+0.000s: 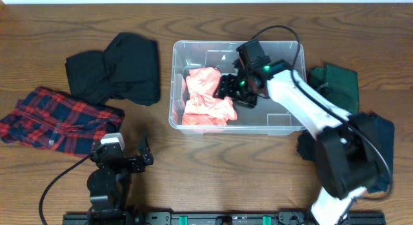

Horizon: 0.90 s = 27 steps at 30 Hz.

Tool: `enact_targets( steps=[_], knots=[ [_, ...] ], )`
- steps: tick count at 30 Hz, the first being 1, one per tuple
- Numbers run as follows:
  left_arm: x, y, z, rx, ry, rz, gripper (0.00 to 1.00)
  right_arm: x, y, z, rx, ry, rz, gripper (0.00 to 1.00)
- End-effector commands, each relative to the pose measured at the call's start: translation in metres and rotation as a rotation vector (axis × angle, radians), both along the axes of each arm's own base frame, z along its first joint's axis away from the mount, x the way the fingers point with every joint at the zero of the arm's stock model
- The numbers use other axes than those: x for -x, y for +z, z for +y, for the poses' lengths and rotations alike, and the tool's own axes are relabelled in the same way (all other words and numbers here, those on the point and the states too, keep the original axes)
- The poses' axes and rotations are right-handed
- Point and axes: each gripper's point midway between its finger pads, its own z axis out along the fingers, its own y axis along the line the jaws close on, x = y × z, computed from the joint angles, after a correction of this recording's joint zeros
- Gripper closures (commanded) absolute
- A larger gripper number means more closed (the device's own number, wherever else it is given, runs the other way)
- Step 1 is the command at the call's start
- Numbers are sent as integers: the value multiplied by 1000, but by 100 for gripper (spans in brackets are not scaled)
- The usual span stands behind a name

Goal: Pack container
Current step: 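Move the right gripper to the dark green garment and grasp it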

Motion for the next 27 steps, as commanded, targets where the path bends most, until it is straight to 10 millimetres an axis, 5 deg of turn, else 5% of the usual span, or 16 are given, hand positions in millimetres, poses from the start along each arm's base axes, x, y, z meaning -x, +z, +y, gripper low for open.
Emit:
enact_targets(
  steps=[1,6,9,12,16,19,27],
  knots=[
    [0,-9,-2,-5,-14,15,2,-25,73,-60,220,-50,-320,19],
    [0,-9,-2,-5,-14,15,2,-12,153,-133,260,-229,-472,4],
    [0,-9,-2,-5,-14,15,2,4,173,-191,284,-375,-469,1],
    [0,-9,-2,-5,-14,15,2,19,173,-261,321,-550,-407,2],
    [0,-9,-2,-5,-14,15,2,27,154,-333,317,-658,-328,7],
    [0,-9,-2,-5,-14,15,2,26,124,-368,275,-662,-253,7],
    [0,-9,-2,-5,-14,15,2,0,19,-390,68,-533,-90,3]
  ],
)
